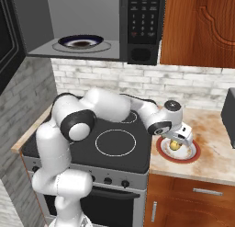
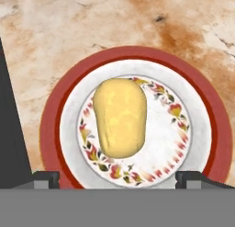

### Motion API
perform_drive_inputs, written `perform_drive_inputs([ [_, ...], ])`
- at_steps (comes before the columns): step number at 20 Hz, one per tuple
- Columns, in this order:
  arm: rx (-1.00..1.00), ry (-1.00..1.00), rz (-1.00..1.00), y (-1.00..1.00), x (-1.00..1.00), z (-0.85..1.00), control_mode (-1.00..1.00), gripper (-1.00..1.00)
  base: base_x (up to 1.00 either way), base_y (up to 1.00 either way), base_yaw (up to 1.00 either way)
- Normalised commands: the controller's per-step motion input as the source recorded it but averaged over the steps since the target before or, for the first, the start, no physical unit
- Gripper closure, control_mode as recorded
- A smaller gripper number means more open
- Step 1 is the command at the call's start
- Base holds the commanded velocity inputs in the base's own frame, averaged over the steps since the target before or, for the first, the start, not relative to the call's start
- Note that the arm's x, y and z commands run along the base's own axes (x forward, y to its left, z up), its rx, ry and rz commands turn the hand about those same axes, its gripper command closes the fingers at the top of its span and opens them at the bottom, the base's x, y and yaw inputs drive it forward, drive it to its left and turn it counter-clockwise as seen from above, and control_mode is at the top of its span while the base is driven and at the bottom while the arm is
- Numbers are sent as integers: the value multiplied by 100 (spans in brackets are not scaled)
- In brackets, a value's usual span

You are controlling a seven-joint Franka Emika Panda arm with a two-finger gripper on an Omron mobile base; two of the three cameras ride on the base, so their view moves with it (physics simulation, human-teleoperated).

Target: Pick the potato from the counter and place it in the microwave. Then turn on the microwave.

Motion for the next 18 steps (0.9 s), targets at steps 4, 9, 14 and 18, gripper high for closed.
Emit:
perform_drive_inputs([
  [4, 0, 0, 0, -15, 21, -21, -100, -100, 0, 0, 0],
  [9, 0, 0, 0, -14, 22, -18, -100, -100, 0, 0, 0],
  [14, 0, 0, 0, -3, 19, -27, -100, -100, 0, 0, 0],
  [18, 0, 0, 0, 0, 13, -31, -100, -100, 0, 0, 0],
])
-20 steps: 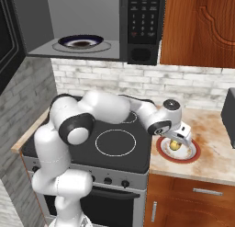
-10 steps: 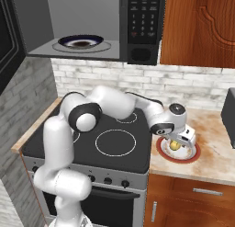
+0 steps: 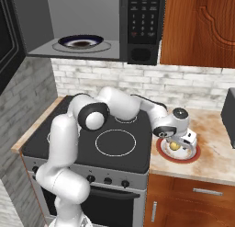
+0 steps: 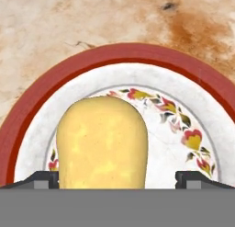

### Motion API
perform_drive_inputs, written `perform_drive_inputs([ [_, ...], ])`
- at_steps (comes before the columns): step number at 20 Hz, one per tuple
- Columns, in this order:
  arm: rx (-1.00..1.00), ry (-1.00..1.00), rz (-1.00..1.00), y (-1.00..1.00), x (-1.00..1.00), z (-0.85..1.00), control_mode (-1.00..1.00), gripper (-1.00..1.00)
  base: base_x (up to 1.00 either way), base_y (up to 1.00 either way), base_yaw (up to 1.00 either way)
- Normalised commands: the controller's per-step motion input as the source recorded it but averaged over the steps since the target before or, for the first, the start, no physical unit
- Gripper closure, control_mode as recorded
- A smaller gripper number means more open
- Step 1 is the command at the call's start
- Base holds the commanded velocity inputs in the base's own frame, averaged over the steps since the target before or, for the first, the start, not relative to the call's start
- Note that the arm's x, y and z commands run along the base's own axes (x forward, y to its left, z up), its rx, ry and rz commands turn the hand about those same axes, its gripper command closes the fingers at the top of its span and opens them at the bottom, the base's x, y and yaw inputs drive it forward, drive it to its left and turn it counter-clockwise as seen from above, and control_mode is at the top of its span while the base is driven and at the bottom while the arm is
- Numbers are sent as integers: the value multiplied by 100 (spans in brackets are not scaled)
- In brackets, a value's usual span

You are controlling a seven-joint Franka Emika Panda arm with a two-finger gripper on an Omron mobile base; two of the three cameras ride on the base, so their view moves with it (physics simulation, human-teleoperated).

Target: Pick the potato from the counter and place it in the microwave. Then turn on the microwave.

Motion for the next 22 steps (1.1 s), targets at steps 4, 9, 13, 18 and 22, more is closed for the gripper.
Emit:
perform_drive_inputs([
  [4, 0, 0, 0, 0, 18, -26, -100, -100, 0, 0, 0],
  [9, 0, 0, 0, 0, 13, -11, -100, 100, 0, 0, 0],
  [13, 0, 0, 0, 0, -1, 0, -100, 100, 0, 0, 0],
  [18, 0, -3, 0, 23, -43, 5, -100, 100, 0, 0, 0],
  [22, 0, -14, 0, 67, -100, 38, -100, 100, 0, 0, 0],
])
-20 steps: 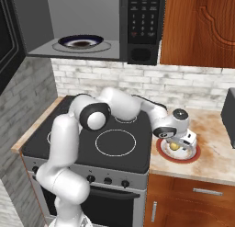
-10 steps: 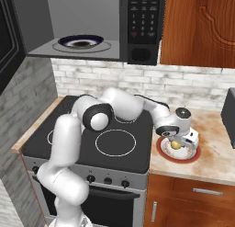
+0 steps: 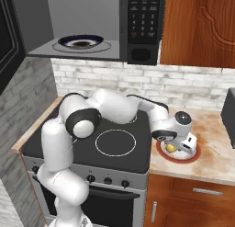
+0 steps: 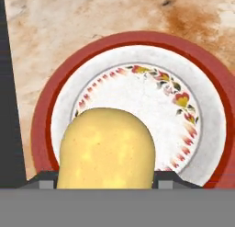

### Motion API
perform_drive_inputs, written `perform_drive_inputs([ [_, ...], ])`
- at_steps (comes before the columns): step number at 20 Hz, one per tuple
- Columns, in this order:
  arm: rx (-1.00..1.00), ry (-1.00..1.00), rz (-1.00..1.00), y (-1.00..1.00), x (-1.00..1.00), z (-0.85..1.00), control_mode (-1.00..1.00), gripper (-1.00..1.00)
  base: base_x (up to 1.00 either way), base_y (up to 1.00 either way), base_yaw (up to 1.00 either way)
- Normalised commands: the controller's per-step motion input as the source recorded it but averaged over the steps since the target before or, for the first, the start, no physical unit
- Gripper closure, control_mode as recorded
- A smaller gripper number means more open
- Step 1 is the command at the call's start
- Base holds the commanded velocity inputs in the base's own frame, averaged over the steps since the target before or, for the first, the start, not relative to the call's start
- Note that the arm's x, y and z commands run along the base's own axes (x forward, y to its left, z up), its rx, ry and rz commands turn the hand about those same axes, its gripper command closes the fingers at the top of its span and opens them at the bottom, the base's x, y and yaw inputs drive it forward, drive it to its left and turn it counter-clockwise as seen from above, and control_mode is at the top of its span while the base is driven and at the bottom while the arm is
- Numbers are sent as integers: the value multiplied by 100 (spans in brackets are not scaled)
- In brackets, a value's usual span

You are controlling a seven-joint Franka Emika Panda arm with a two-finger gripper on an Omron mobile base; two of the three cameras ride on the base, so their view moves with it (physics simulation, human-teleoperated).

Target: Pick the potato from the counter and place it in the microwave. Then turn on the microwave.

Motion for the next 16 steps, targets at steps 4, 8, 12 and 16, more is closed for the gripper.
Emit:
perform_drive_inputs([
  [4, 0, -17, 0, 73, -96, 62, -100, 100, 0, 0, 0],
  [8, 0, -16, 1, 73, -78, 90, -100, 100, 0, 0, 0],
  [12, -2, -15, 1, 66, -61, 100, -100, 100, 0, 0, 0],
  [16, -2, -9, 2, 49, -58, 100, -100, 100, 0, 0, 0],
])
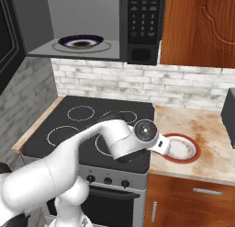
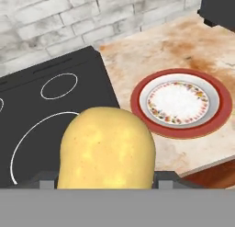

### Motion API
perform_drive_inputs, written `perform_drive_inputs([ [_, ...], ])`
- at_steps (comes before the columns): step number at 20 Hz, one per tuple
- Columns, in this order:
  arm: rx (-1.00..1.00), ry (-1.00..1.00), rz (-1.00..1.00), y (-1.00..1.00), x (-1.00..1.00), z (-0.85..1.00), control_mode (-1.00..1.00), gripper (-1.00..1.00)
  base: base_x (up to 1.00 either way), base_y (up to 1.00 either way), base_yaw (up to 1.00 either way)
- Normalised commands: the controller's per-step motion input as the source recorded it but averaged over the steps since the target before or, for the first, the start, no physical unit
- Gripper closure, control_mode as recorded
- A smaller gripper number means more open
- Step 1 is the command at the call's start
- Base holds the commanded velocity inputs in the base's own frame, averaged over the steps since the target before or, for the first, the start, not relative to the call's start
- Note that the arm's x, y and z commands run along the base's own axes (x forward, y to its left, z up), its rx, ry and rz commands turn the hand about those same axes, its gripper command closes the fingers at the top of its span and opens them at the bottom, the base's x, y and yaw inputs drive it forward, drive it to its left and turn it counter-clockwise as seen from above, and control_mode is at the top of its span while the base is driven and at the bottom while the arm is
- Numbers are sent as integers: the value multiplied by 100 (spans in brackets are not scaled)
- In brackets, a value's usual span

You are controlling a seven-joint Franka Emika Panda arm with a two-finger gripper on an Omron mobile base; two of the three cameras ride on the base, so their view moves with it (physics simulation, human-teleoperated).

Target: Pick the potato from the counter and place it in the microwave. Then turn on the microwave.

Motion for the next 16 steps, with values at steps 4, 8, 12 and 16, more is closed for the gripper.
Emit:
perform_drive_inputs([
  [4, 0, -1, 4, 39, -38, 100, -100, 100, 0, 0, 0],
  [8, 0, 1, 6, 33, -5, 100, -100, 100, 0, 0, 0],
  [12, 0, 13, 8, 27, 5, 100, -100, 100, 0, 0, 0],
  [16, 0, 19, 11, 29, 22, 89, -100, 100, 0, 0, 0],
])
